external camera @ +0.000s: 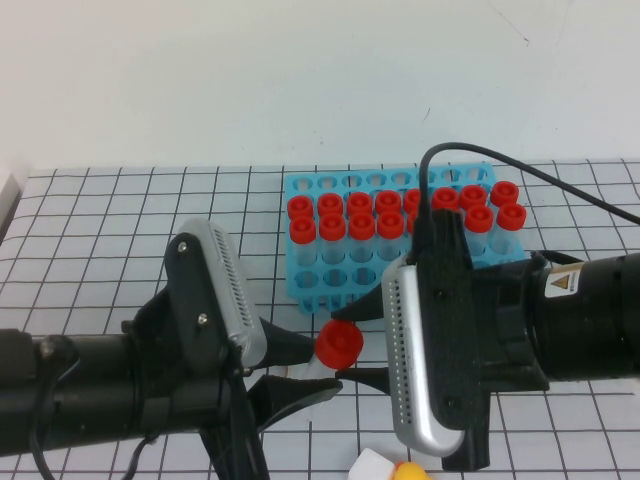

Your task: Place the test tubes

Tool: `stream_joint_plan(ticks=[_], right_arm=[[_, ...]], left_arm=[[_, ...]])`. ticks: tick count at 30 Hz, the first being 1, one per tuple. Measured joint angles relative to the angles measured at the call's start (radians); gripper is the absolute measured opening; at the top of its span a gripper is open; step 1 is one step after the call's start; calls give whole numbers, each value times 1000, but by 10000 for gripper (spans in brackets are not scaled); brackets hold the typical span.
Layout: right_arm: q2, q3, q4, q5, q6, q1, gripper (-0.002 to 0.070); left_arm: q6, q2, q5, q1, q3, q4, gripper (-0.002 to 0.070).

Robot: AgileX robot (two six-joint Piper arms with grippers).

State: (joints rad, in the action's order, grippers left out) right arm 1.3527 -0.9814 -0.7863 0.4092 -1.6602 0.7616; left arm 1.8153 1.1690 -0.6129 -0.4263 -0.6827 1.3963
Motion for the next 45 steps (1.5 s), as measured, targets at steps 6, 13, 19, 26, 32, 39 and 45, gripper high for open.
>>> stream_joint_plan(ticks=[6,13,19,26,32,39,45], right_arm=[[-3,0,-40,0,0,0,444],[-98,0,-47,-2,7,0,589],[-246,0,85,-18,255,0,442],[-311,0,537,252,816,0,65],[-349,78,786,376,1152,0,11],[-532,303,942,302,1372,0,6],[-755,480,947,240,1390,0,6]], left_arm=[[12,0,3,0,0,39,208],[141,0,19,0,0,234,208],[278,35,-4,0,-17,285,208],[276,154,-131,0,-100,286,208],[230,258,-155,0,-233,286,208],[103,396,-159,0,-409,286,208],[41,477,-141,0,-488,286,208]])
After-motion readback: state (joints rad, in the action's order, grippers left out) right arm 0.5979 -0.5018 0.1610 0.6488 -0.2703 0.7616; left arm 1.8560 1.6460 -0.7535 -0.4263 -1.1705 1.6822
